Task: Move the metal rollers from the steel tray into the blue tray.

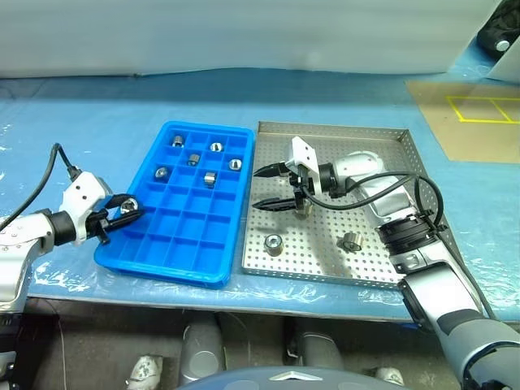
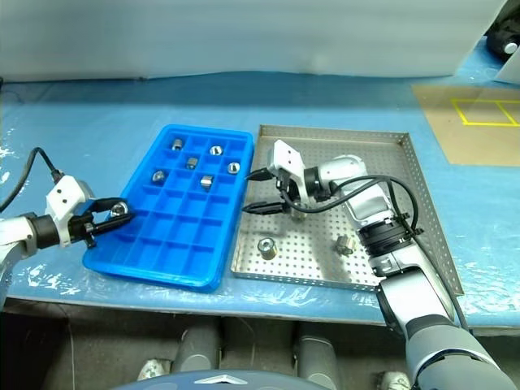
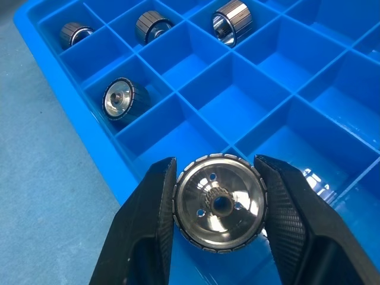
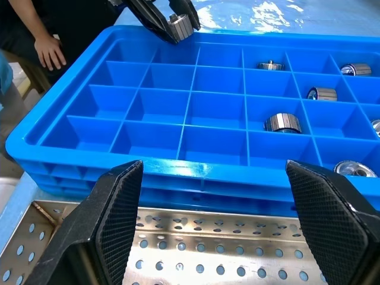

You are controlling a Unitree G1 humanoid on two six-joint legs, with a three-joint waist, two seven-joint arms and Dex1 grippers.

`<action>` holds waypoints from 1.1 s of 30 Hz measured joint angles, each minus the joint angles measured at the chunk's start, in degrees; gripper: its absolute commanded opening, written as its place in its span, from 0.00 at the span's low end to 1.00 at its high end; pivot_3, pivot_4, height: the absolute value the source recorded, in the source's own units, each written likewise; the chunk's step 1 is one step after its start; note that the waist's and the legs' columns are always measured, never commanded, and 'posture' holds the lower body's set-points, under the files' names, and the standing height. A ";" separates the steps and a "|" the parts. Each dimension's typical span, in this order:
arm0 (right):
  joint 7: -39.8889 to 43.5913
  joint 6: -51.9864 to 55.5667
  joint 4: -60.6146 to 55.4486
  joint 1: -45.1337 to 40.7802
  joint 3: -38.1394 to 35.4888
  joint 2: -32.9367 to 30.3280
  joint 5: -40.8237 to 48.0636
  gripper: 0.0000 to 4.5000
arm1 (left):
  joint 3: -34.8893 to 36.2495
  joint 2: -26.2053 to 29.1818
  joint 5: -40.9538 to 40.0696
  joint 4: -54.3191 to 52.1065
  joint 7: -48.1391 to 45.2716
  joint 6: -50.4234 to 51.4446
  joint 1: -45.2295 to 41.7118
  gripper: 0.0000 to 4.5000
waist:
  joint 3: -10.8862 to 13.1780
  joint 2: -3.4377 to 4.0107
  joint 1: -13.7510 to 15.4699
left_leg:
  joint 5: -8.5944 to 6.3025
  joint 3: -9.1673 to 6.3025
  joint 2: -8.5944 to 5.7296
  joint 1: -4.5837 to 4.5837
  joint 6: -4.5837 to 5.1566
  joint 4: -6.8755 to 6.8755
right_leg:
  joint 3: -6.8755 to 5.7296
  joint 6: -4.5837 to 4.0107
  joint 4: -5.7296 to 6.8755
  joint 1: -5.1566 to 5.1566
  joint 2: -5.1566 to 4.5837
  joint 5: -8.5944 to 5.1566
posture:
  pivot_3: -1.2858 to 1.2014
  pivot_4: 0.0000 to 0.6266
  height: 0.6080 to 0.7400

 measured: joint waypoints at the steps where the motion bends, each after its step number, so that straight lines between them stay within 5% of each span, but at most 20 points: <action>1: -0.12 0.03 -0.08 0.13 -0.05 -0.01 0.00 0.88 | -0.01 0.00 -0.01 0.03 0.02 0.00 -0.09 0.38 | 0.00 0.00 0.00 | 0.00 0.00 0.00 0.00 0.00 0.00 | 0.00 0.00 0.00 0.00 0.00 0.00 | 0.57 0.24 1.00; 2: -0.33 0.07 -0.09 0.21 -0.06 -0.02 0.00 0.88 | -0.02 0.00 -0.08 0.12 0.00 0.05 -0.28 0.38 | 0.00 0.00 0.00 | 0.00 0.00 0.00 0.01 -0.01 0.01 | 0.00 0.00 0.01 0.00 0.00 0.00 | 0.56 0.24 1.00; 10: -1.09 0.13 -0.35 0.40 -0.36 -0.08 0.00 0.88 | -0.16 0.01 -0.74 0.94 -0.19 0.84 -2.06 0.98 | 0.00 -0.01 -0.03 | 0.02 0.00 0.00 0.04 -0.02 0.02 | 0.01 0.00 0.07 0.01 0.00 0.00 | 0.56 0.24 1.00; 22: -1.70 0.50 -1.02 0.69 -0.44 -0.47 0.02 0.88 | -3.04 -1.17 -0.73 0.48 0.94 0.91 -8.99 0.98 | -0.01 -0.01 0.19 | 0.04 -0.06 -0.01 0.05 -0.06 0.26 | 0.02 0.00 0.33 0.04 -0.02 0.00 | 0.54 0.24 1.00; 33: -5.13 5.28 -7.13 5.53 -6.96 -7.79 0.44 0.88 | -17.42 -15.01 1.68 12.42 -1.88 -3.88 -33.71 0.98 | -0.03 -0.03 -1.16 | 0.10 -0.09 -0.09 0.08 -0.15 0.93 | 0.31 0.04 0.77 0.11 -0.02 0.03 | 0.47 0.24 1.00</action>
